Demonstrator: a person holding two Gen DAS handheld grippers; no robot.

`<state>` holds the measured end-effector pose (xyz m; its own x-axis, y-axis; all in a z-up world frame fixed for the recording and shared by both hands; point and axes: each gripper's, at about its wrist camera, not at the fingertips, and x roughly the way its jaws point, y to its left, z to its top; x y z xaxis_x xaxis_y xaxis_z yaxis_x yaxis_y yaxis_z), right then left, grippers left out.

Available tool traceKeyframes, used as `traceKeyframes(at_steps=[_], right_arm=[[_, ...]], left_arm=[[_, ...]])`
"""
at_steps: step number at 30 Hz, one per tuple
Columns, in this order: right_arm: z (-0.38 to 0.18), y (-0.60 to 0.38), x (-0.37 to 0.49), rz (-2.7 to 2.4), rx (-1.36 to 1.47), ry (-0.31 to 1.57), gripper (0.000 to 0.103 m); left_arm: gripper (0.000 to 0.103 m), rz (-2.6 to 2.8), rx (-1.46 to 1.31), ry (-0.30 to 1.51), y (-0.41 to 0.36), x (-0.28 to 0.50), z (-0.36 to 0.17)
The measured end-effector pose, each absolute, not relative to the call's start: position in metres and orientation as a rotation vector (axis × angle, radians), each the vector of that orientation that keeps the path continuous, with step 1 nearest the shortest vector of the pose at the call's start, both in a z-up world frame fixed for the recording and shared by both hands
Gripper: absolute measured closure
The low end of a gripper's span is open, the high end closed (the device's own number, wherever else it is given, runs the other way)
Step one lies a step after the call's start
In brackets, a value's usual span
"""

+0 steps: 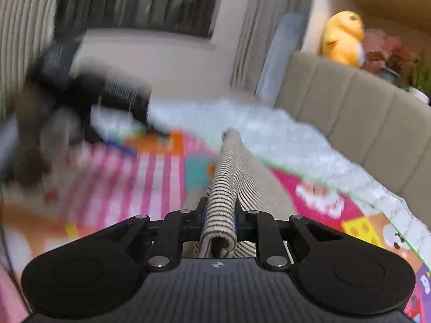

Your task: Fold clothes

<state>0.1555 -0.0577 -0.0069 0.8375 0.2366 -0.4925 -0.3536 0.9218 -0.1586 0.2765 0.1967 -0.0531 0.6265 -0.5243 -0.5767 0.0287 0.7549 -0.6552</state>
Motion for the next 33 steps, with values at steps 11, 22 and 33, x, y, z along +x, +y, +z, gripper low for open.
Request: traceKeyframes(at_steps=[11, 22, 33], right_arm=[[-0.079, 0.016, 0.162, 0.406, -0.393, 0.622, 0.082], [-0.044, -0.019, 0.162, 0.439, -0.258, 0.622, 0.018], [-0.030, -0.156, 0.221, 0.312, 0.234, 0.719, 0.018]], left_arm=[[0.021, -0.478, -0.604, 0.837, 0.183, 0.271, -0.048], [0.035, -0.511, -0.396, 0.963, 0.144, 0.277, -0.079], [0.030, -0.492, -0.321, 0.958, 0.139, 0.273, -0.080]])
